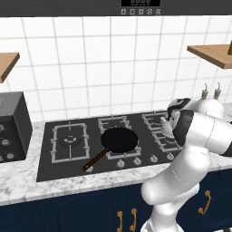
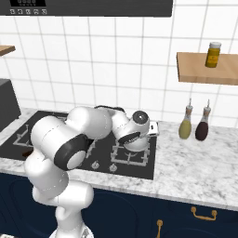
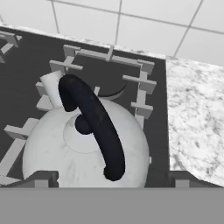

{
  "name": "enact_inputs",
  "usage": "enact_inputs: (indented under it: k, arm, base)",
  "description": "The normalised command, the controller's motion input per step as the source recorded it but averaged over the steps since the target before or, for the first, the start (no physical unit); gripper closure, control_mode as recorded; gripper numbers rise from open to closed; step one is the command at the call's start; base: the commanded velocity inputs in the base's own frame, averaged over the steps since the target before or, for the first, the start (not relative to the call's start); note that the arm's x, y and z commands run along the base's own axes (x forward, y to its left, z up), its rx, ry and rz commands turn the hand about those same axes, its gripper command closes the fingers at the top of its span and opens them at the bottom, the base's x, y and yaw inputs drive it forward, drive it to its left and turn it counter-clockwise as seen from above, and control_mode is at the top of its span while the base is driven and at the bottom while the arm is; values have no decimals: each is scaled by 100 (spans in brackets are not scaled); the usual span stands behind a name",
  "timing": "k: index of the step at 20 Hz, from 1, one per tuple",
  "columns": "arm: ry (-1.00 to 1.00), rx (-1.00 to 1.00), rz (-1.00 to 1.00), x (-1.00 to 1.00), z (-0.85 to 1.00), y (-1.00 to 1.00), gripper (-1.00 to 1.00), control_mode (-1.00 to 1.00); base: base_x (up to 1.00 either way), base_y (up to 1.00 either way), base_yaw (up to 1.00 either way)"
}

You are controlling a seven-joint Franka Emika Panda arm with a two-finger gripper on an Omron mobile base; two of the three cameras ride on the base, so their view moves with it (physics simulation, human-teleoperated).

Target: Pick the kettle from the counter and place it on a stove burner. Then turn the burner on.

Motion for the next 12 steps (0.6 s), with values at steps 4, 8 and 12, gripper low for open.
enact_inputs:
  k: [4,8,12]
  arm:
    - [0,0,0,-41,7,24,-100,-100]
    - [0,0,0,-45,23,13,-100,-100]
    - [10,0,0,-52,20,23,-100,-100]
  base:
    - [0,0,0]
    - [0,0,0]
    - [0,0,0]
